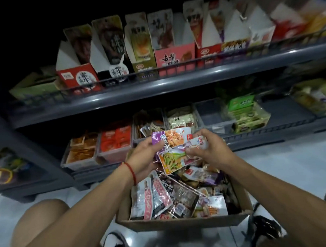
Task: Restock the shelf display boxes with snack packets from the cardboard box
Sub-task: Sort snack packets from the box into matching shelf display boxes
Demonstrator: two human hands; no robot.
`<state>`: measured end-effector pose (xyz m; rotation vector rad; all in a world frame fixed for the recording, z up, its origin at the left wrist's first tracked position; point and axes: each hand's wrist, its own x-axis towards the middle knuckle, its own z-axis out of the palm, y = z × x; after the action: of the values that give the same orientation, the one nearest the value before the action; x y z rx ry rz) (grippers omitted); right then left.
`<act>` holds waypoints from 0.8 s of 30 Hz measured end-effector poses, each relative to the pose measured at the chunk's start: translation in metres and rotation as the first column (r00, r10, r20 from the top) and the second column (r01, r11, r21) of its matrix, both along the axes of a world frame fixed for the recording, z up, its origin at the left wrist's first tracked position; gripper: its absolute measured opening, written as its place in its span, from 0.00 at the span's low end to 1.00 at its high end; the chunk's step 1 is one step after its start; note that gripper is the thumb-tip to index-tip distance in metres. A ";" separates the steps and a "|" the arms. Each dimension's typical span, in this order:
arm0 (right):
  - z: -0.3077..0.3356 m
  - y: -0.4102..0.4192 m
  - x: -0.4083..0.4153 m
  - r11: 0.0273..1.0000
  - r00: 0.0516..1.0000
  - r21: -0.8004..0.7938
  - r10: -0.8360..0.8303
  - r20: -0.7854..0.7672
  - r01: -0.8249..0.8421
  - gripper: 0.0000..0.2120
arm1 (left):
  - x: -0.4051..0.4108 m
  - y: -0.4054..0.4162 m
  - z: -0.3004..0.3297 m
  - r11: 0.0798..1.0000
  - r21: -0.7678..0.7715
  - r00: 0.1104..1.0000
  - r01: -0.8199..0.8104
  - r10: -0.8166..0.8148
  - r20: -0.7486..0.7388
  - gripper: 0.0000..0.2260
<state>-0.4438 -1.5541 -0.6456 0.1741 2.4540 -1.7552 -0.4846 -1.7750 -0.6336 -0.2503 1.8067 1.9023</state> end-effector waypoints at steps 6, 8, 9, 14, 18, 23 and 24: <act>0.021 0.003 -0.010 0.990 0.999 -0.138 -0.044 -0.004 0.043 0.18 | 0.008 -0.004 0.029 0.980 0.196 0.998 0.036 -0.045 0.040 0.15; 0.032 -0.002 -0.021 0.982 0.999 -0.185 -0.053 -0.010 0.051 0.23 | 0.005 -0.008 0.035 0.985 0.141 0.995 0.100 -0.096 -0.035 0.15; 0.037 -0.004 -0.026 0.980 0.998 -0.192 -0.056 -0.019 0.051 0.26 | 0.003 -0.010 0.038 0.986 0.099 0.987 0.136 -0.126 -0.103 0.17; 0.047 -0.001 -0.045 0.977 0.996 -0.208 -0.063 -0.058 0.049 0.28 | -0.011 -0.010 0.056 0.988 -0.015 0.944 0.156 -0.154 -0.292 0.26; 0.063 0.012 -0.055 0.918 0.999 -0.396 -0.034 -0.012 0.026 0.11 | -0.031 0.004 0.071 0.987 -0.020 0.913 0.157 -0.153 -0.378 0.17; 0.077 0.030 -0.080 0.914 0.998 -0.403 -0.057 -0.024 0.043 0.08 | -0.060 0.022 0.080 0.991 -0.022 0.880 0.134 -0.129 -0.456 0.15; 0.080 0.033 -0.086 0.927 0.996 -0.372 -0.075 -0.054 0.049 0.08 | -0.063 0.023 0.082 0.988 -0.024 0.876 0.153 -0.147 -0.459 0.17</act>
<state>-0.5294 -1.5212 -0.5653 0.1585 2.1231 -2.2453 -0.5474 -1.7521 -0.5519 0.3737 2.0350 1.9750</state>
